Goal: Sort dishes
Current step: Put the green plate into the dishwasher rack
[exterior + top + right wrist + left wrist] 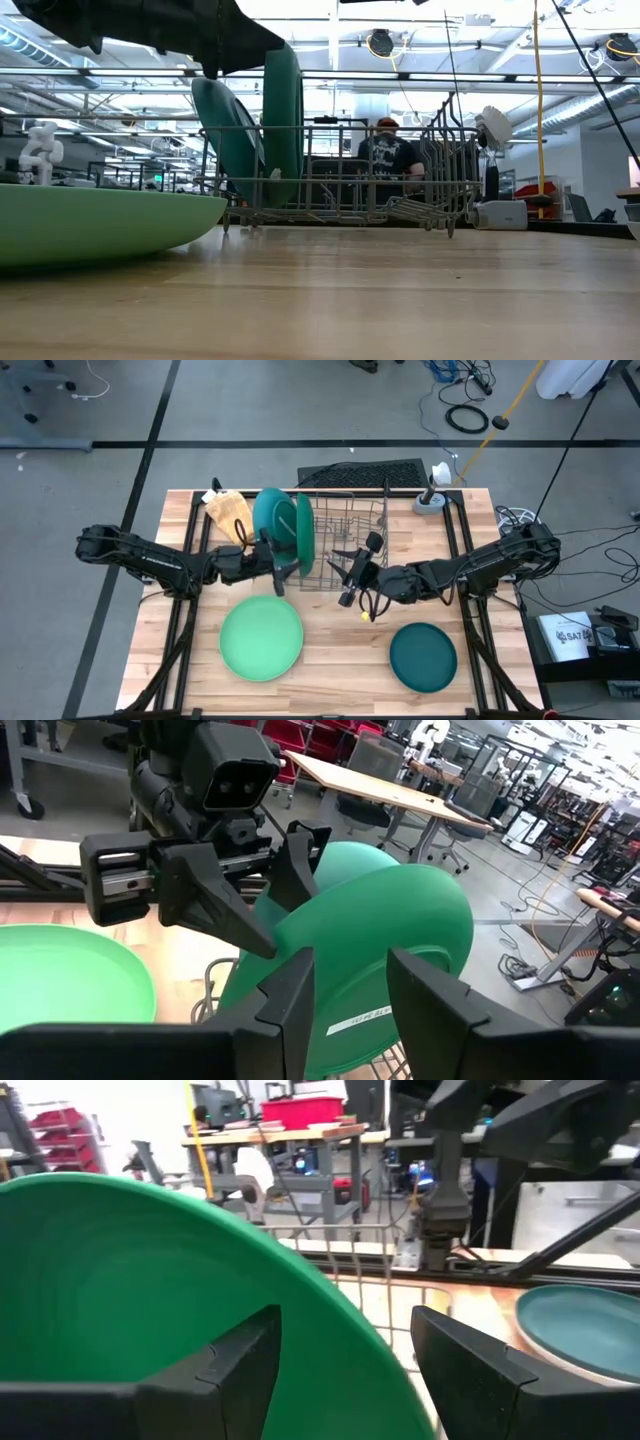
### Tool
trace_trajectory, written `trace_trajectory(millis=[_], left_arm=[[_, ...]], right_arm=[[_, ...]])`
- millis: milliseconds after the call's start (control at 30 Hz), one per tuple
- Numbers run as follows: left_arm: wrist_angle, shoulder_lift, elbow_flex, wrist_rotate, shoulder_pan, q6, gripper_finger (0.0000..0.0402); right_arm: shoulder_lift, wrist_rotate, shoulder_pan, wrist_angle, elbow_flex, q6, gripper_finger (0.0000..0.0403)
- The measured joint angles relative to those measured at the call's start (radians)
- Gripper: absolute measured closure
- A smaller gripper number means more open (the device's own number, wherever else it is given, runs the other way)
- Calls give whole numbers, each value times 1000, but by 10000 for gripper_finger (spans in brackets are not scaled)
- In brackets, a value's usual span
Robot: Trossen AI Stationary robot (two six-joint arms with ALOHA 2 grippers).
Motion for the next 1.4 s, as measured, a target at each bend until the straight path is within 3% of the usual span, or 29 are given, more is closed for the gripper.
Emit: trace_trajectory(millis=[300,733,967,1400], left_arm=[[-30,-16,0,-6,-17,53,168],[-237,-204,0,-10,-43,94,168],[-232,-286,0,-9,-83,96,168],[-281,-425,0,-9,-156,96,168]], right_arm=[[0,0,-5,-18,0,18,284],[4,-39,-23,-19,0,40,284],[98,-136,-79,72,0,57,284],[252,-190,-185,228,1,158,284]])
